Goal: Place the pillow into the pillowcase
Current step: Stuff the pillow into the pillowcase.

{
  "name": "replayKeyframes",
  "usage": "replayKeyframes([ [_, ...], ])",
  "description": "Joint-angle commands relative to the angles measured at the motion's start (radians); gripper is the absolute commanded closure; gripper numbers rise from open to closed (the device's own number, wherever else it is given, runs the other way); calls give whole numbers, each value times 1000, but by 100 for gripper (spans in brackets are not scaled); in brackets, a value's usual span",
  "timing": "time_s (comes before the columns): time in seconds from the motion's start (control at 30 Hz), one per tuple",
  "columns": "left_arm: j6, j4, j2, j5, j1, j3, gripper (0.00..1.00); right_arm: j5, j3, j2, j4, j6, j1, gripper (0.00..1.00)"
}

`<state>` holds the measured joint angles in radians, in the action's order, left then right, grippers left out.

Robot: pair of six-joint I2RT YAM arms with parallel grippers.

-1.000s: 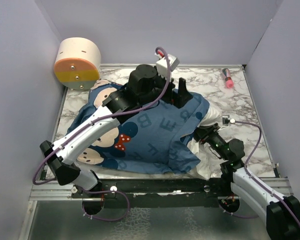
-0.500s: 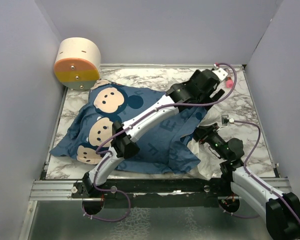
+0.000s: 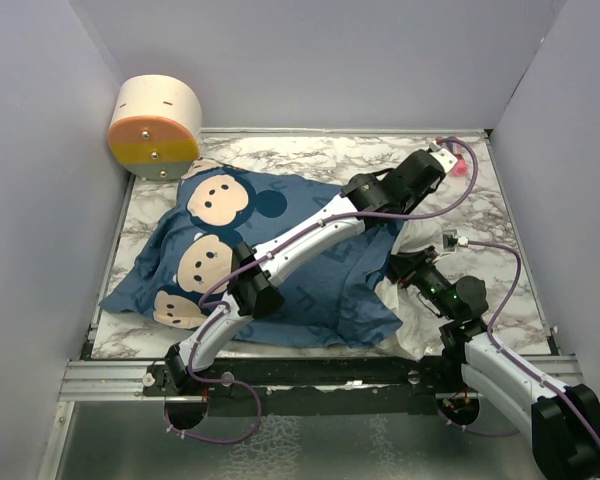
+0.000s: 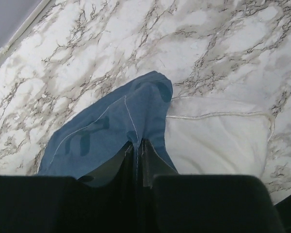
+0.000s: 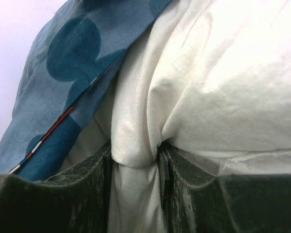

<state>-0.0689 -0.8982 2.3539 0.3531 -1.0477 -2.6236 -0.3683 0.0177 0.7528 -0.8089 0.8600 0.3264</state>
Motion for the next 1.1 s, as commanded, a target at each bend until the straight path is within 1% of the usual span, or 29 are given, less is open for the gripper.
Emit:
replayKeyframes([
  [0.0,-39,72,-62,-86,3,-26,96,-81,-31,17,83,-15,17,65],
  [0.03,-49,88,-67,-113,3,-26,99,-80,-28,19,83,-16,17,65],
  [0.1,-73,143,-76,-192,5,-24,100,-76,-19,22,83,-16,16,68],
  [0.13,-85,163,-81,-219,5,-24,100,-71,-11,25,83,-17,17,73],
  [0.17,-102,205,-87,-278,7,-24,100,-62,0,27,84,-17,17,79],
  [0.23,-144,291,-97,-372,11,-24,100,-20,26,18,95,-19,17,96],
  [0.27,-169,336,-101,-427,15,-25,100,8,45,4,104,-23,17,99],
  [0.4,-318,593,-99,-658,26,-38,100,178,182,-83,226,-98,16,99],
  [0.5,-464,800,-72,-776,29,-94,100,345,320,-145,321,-207,16,99],
  [0.57,-569,930,-52,-821,31,-132,100,461,414,-176,361,-270,15,99],
  [0.63,-647,1036,-55,-843,31,-141,100,543,514,-193,380,-378,14,99],
  [0.73,-707,1128,-97,-863,24,-131,100,613,688,-177,387,-530,14,99],
  [0.83,-727,1194,-170,-885,12,-90,100,579,888,-104,383,-671,14,99],
  [0.9,-733,1238,-236,-895,6,-33,100,490,1060,-14,451,-741,14,99],
  [0.93,-733,1251,-273,-900,6,7,100,424,1143,44,516,-764,14,99],
  [1.0,-707,1261,-381,-888,7,156,100,299,1343,159,625,-801,14,99],
  [1.07,-664,1272,-519,-838,10,363,100,178,1470,269,740,-820,14,99],
])
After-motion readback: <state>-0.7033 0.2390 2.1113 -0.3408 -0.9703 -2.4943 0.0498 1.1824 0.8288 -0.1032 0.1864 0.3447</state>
